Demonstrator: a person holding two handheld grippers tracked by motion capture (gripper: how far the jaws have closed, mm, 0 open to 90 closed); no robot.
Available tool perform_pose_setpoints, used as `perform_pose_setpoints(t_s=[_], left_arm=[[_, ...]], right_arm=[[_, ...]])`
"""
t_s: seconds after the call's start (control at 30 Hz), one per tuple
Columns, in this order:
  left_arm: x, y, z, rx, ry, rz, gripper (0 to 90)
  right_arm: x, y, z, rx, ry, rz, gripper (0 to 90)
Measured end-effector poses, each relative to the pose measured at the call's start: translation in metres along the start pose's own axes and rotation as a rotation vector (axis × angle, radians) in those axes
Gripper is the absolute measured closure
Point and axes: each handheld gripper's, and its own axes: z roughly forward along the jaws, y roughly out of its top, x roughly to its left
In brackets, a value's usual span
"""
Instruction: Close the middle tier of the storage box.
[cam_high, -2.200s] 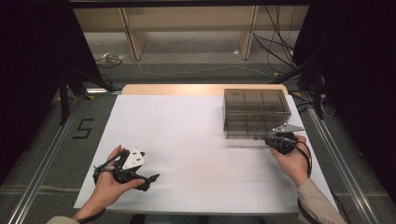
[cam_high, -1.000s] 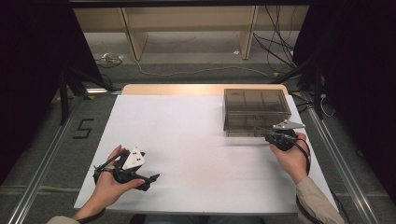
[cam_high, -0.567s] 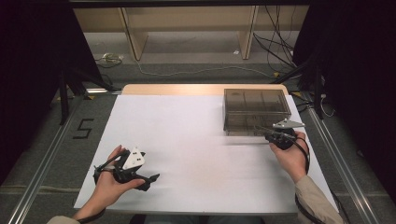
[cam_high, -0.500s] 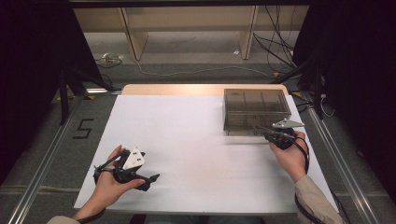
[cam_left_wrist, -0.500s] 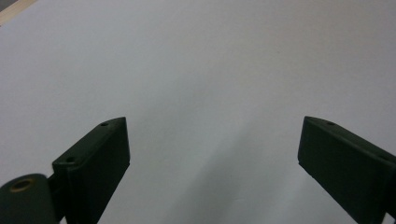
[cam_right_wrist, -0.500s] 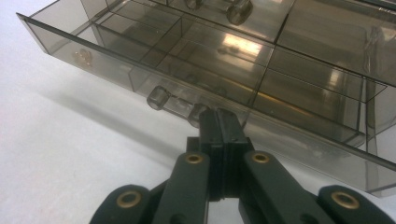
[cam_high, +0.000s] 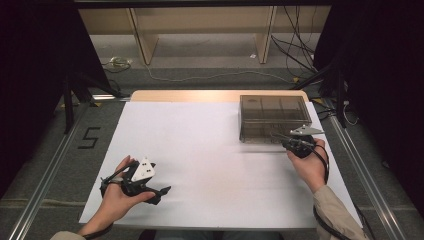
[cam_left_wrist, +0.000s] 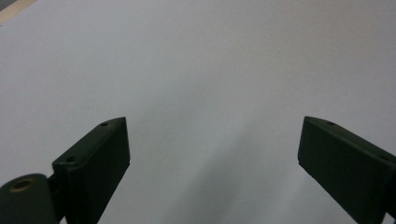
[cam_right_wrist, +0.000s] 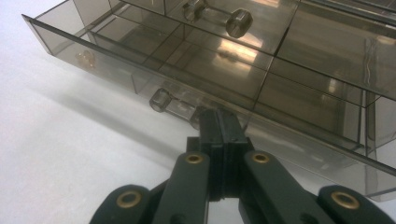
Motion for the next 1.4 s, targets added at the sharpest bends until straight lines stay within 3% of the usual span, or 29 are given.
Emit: perform_pose_setpoints(t_s=[1.4], left_arm=[[0.001,0.000,0.000,-0.002,0.001,-0.002,9.2]], right_arm=[[-0.005,0.013,0.020,-0.015,-0.044,-0.001,90.0]])
